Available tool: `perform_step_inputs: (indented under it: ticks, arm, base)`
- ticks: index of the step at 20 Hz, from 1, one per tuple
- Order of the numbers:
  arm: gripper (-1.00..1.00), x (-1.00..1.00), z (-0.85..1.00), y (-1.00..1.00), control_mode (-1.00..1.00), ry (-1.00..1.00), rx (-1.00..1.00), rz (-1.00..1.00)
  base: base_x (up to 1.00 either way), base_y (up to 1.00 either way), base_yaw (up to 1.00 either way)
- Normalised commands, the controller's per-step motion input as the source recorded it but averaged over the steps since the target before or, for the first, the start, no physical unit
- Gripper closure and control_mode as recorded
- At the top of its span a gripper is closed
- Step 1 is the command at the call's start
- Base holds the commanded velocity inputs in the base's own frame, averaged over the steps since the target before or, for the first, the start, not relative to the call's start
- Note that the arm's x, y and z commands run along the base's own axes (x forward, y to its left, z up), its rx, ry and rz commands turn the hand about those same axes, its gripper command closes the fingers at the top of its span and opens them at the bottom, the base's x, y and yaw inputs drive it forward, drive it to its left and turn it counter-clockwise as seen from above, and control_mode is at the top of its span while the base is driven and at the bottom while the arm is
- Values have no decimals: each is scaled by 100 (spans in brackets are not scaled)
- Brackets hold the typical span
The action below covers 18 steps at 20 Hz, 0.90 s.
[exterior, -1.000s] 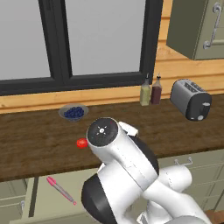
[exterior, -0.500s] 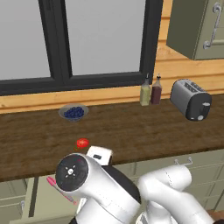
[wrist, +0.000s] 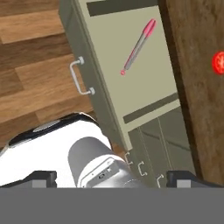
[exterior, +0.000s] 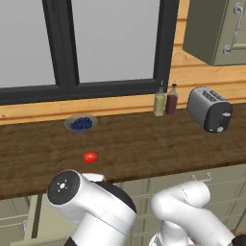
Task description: Pick the tongs from the drawer and place it on the counter.
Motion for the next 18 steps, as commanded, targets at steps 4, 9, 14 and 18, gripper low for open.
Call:
perform_step_inputs:
  ticks: [4, 9, 14, 18]
  arm:
    - [-100, 0, -33, 40, -100, 11, -1, 5]
    - [-100, 2, -53, 37, -100, 17, 0, 8]
    - [-100, 21, -8, 59, -100, 3, -1, 2]
    - [-100, 40, -23, 50, -100, 0, 0, 4]
  base:
    - [0, 0, 0]
    - [0, 0, 0]
    - [0, 0, 0]
    - [0, 0, 0]
